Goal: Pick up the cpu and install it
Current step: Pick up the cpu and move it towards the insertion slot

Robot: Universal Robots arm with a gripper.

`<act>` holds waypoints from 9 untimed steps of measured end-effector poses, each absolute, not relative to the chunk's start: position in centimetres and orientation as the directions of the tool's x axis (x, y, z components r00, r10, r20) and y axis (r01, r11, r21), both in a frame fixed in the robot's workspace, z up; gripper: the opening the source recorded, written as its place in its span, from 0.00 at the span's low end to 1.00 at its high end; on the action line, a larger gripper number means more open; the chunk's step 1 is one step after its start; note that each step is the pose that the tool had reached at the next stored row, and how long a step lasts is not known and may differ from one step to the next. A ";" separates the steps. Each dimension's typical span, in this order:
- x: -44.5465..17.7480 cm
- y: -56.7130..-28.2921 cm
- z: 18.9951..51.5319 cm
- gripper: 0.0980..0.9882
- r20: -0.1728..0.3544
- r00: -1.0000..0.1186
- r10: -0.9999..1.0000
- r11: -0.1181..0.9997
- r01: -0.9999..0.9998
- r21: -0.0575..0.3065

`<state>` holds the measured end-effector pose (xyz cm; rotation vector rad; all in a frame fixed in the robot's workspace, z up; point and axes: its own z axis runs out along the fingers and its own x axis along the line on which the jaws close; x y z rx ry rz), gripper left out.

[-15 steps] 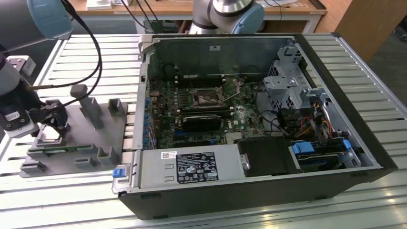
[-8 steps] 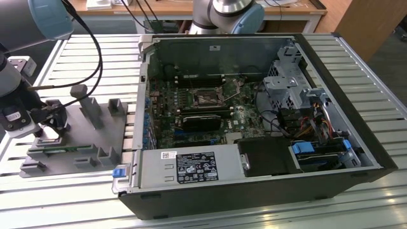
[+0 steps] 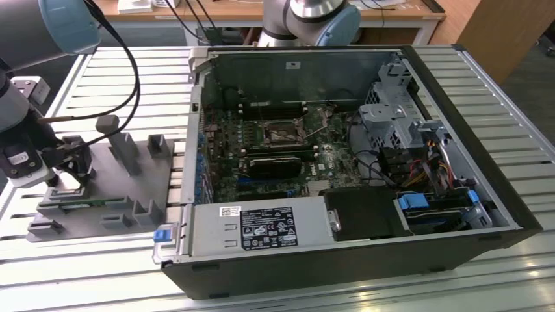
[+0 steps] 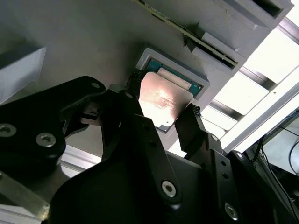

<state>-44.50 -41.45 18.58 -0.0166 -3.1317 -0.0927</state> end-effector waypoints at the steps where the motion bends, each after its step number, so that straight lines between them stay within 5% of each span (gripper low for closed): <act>1: -44.5 -41.5 18.6 0.54 0.009 -1.000 0.010 0.998 0.011 0.059; 9: -44.7 -41.4 18.6 0.62 0.007 -1.000 0.002 0.998 0.003 0.059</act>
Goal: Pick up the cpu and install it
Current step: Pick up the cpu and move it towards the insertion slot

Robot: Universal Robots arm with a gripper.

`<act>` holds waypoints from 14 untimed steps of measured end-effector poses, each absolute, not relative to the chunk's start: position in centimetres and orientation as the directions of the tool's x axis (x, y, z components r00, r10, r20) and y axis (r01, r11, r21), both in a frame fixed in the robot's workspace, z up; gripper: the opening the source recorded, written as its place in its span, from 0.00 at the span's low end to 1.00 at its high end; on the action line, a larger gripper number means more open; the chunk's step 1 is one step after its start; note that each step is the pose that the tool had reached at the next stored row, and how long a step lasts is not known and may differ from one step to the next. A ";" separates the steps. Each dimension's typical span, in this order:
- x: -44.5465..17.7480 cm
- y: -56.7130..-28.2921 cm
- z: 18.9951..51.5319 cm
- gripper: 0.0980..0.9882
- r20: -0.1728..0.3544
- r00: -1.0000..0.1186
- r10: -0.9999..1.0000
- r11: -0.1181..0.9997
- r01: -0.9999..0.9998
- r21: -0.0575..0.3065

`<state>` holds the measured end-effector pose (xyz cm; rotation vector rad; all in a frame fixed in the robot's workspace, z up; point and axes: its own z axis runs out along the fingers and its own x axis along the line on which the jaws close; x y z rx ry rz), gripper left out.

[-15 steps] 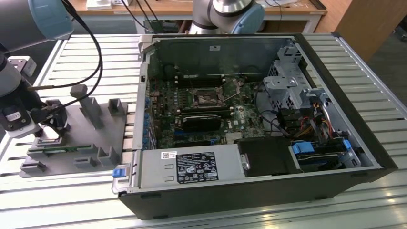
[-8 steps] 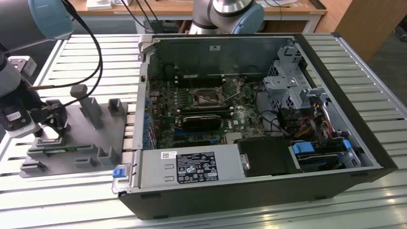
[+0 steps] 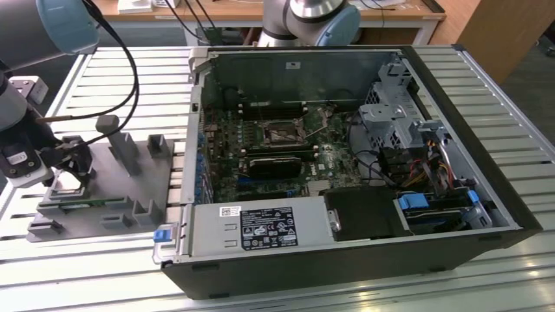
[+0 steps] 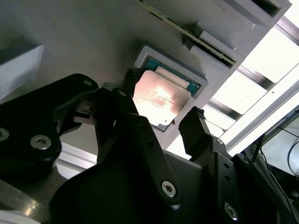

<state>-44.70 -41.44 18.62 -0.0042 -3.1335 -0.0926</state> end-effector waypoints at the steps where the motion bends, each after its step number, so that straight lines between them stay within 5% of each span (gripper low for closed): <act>1: -44.7 -41.4 18.6 0.62 0.007 -1.000 0.002 0.998 0.002 0.059; 14: -44.6 -41.4 19.0 0.50 0.007 -1.000 0.002 0.998 0.002 0.059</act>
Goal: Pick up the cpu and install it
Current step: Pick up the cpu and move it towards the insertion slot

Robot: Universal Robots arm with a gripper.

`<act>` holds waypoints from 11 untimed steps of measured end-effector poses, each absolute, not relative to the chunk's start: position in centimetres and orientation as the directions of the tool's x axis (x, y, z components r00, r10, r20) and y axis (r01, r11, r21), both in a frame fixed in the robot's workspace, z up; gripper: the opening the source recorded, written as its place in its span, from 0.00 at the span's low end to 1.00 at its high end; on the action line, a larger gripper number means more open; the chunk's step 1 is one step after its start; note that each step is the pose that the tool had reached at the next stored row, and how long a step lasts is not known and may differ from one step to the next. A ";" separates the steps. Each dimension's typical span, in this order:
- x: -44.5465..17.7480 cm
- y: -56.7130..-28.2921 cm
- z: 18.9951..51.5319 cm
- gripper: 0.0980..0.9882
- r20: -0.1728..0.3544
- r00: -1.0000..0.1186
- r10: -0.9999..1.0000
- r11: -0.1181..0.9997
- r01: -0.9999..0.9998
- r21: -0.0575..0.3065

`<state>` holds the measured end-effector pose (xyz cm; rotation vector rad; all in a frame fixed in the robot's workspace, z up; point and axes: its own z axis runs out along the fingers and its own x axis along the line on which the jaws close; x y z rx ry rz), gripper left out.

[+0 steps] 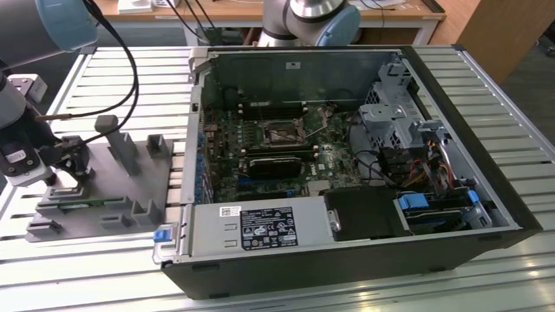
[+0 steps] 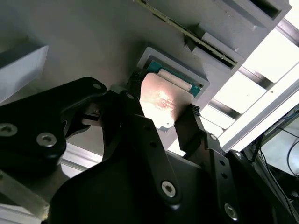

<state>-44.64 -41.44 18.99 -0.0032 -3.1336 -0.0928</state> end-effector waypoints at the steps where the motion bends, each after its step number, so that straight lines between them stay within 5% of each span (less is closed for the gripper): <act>1: -44.6 -41.4 19.0 0.50 0.007 -1.000 0.002 0.998 0.002 0.059; 11: -44.6 -41.4 19.2 0.50 0.007 -1.000 0.002 0.998 0.002 0.059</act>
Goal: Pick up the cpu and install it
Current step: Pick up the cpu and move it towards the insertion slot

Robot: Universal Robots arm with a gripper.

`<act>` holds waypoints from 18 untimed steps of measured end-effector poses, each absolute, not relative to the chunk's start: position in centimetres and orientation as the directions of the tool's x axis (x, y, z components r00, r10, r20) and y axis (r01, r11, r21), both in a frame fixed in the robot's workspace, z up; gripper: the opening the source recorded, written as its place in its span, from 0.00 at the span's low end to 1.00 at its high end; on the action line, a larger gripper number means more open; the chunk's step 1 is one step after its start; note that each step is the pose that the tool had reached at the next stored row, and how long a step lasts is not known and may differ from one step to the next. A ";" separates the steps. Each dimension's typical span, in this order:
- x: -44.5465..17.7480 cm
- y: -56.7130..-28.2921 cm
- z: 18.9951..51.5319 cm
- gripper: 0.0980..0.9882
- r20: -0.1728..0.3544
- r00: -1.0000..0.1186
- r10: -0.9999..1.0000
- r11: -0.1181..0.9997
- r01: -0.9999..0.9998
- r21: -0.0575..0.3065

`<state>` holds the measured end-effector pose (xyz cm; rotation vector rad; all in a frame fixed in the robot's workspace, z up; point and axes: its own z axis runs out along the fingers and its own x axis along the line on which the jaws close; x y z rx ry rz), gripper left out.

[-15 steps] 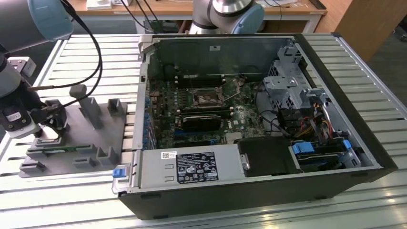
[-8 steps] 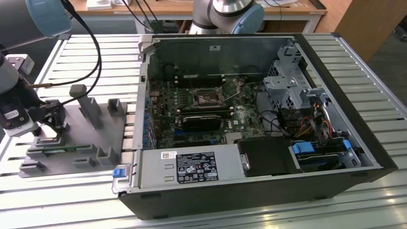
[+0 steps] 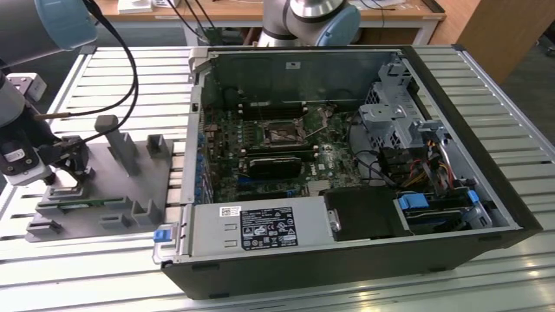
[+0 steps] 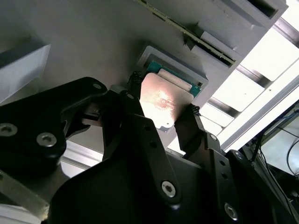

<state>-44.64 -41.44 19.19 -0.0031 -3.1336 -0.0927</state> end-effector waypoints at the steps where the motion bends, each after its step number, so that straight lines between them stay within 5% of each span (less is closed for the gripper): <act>1: -44.6 -41.4 19.2 0.50 0.007 -1.000 0.002 0.998 0.002 0.059; 18: -44.6 -41.4 19.9 0.50 0.007 -1.000 0.002 0.998 0.002 0.059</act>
